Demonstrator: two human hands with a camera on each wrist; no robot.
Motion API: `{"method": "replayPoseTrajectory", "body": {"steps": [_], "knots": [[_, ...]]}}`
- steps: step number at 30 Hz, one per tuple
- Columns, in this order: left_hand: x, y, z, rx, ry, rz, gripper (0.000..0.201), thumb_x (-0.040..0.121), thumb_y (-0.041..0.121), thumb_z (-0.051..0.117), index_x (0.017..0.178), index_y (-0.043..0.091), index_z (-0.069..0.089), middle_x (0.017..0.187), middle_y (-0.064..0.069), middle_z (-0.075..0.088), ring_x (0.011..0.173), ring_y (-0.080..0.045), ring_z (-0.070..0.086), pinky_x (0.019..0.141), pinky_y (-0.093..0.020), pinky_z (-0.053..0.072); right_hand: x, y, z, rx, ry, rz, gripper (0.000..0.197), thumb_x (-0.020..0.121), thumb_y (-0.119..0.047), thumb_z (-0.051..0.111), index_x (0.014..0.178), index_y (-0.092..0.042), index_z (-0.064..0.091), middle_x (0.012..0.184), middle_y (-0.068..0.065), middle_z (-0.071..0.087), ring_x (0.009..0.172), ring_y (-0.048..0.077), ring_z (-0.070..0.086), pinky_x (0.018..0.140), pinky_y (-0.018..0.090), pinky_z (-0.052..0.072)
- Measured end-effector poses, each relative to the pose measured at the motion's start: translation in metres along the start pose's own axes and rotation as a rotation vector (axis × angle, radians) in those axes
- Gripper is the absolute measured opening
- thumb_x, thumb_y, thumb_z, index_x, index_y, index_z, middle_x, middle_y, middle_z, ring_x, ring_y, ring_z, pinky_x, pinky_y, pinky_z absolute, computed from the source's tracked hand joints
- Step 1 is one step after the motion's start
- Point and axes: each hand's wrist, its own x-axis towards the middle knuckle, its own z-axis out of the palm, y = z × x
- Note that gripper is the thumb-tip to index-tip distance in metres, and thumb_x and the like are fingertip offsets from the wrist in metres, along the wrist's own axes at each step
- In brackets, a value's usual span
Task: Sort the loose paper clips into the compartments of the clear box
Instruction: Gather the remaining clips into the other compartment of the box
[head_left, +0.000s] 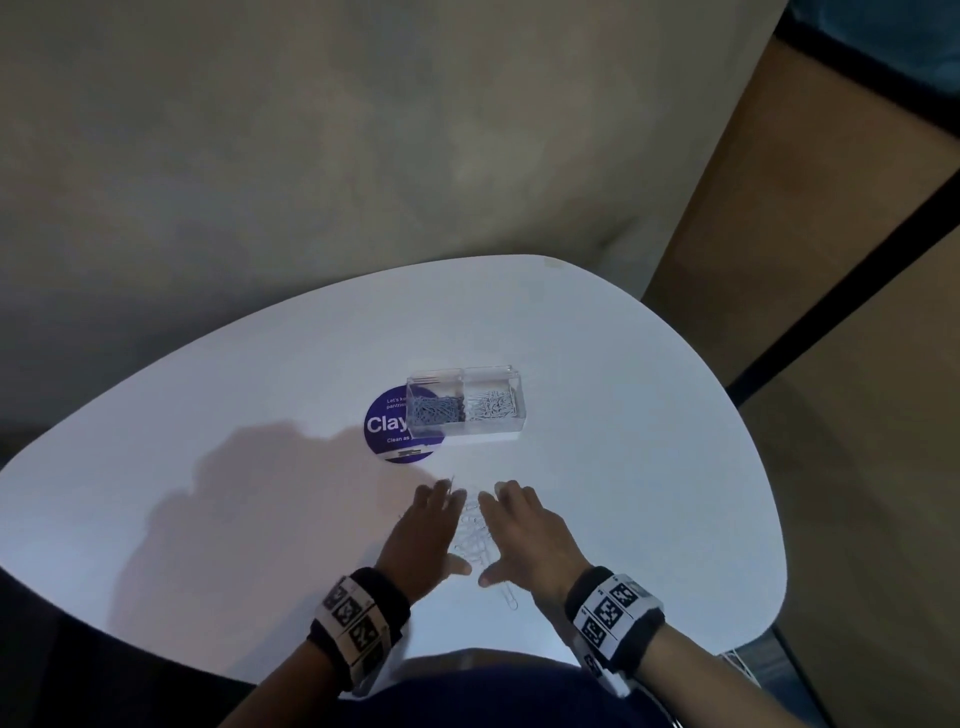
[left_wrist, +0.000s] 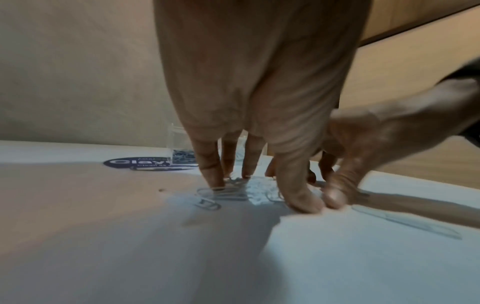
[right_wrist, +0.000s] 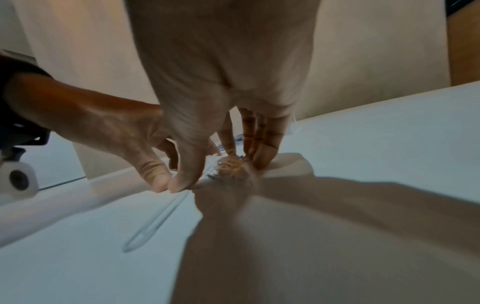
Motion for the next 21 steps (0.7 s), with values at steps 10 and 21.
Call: {"method": "replayPoseTrajectory", "body": {"steps": [10, 21], "knots": [[0.018, 0.012, -0.005, -0.136, 0.154, 0.008, 0.022, 0.086, 0.012, 0.065, 0.108, 0.013, 0.063, 0.101, -0.005, 0.058, 0.095, -0.023, 0.055, 0.076, -0.032, 0.047, 0.012, 0.007, -0.012, 0.306, 0.173, 0.101, 0.017, 0.083, -0.022, 0.068, 0.1, -0.017, 0.068, 0.098, 0.001, 0.065, 0.092, 0.024, 0.062, 0.076, 0.033, 0.047], [0.033, 0.006, -0.045, -0.322, 0.278, 0.059, 0.03, 0.077, 0.01, 0.065, 0.059, 0.014, 0.04, 0.057, -0.001, 0.041, 0.051, -0.02, 0.042, 0.053, -0.025, 0.029, 0.015, 0.03, -0.091, 0.497, 0.244, 0.155, 0.014, 0.079, -0.012, 0.071, 0.067, -0.016, 0.065, 0.065, -0.003, 0.062, 0.061, 0.013, 0.052, 0.06, 0.028, 0.039]]}}
